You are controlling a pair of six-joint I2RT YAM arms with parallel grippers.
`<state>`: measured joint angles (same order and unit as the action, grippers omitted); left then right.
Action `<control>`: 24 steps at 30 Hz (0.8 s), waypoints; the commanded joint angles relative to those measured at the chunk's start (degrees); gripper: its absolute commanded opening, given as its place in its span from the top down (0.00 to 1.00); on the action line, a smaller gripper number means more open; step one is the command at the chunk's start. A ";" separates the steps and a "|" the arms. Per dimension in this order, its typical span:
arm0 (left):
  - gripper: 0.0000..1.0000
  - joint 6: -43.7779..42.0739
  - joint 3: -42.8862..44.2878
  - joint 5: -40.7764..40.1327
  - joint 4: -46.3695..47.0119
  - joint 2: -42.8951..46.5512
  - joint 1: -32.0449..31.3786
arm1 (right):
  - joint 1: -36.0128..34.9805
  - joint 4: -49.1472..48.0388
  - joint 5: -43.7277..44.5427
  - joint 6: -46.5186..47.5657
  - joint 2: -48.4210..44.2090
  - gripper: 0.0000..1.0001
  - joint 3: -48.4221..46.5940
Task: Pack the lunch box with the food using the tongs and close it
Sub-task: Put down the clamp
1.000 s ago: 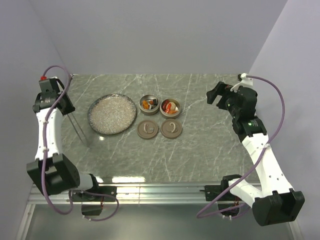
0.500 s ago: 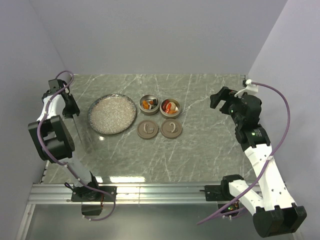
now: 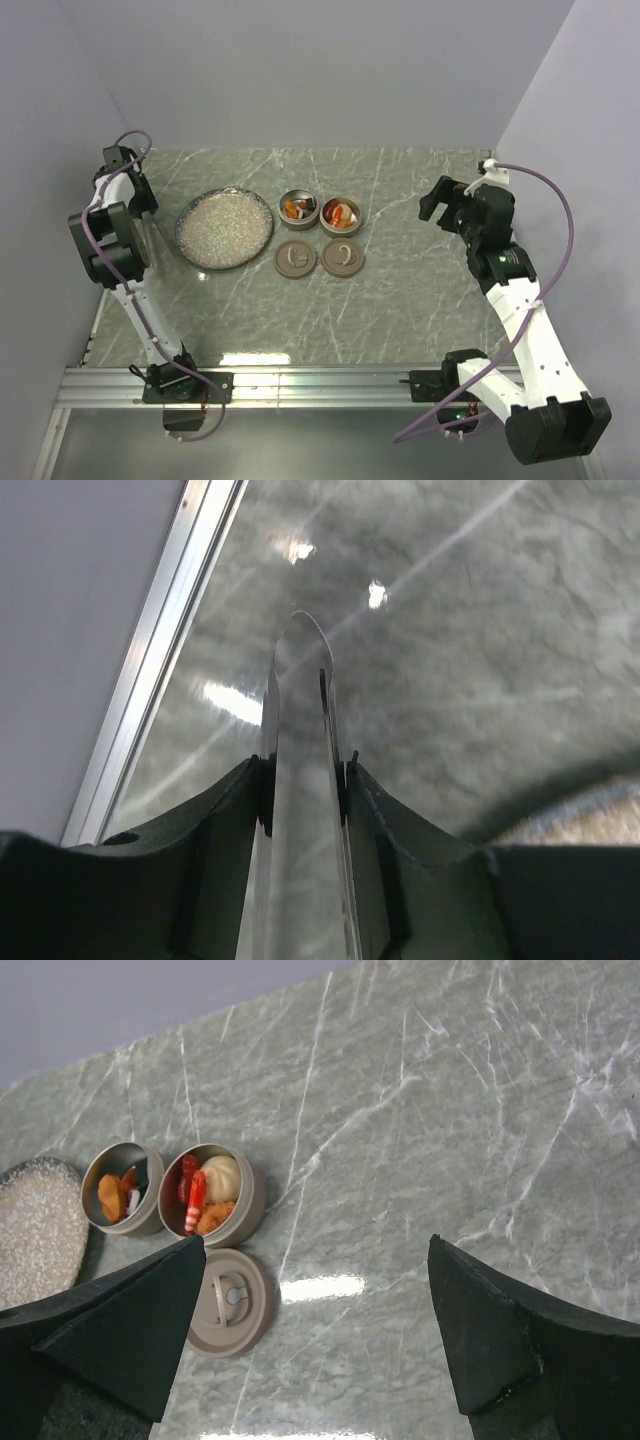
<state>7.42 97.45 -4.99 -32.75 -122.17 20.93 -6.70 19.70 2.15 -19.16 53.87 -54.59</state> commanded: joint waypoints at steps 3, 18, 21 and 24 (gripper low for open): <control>0.53 -2.15 6.60 0.60 0.76 -4.12 -0.01 | 0.20 0.69 1.01 0.97 1.94 0.02 -4.91; 0.01 -1.97 4.95 -0.63 5.33 -0.10 -0.01 | 0.28 1.74 2.42 1.75 3.44 0.02 -7.02; 0.01 -1.80 3.89 -1.07 6.21 4.12 -0.10 | 0.28 1.92 2.33 2.02 3.35 0.02 -7.20; 0.01 -0.92 2.84 -0.02 7.18 8.60 -0.10 | 0.20 2.00 0.66 2.37 3.53 0.03 -7.02</control>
<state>5.48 100.14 -5.32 -29.47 -122.80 20.93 -6.72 22.11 3.53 -17.93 57.54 -59.02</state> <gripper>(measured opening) 0.993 0.980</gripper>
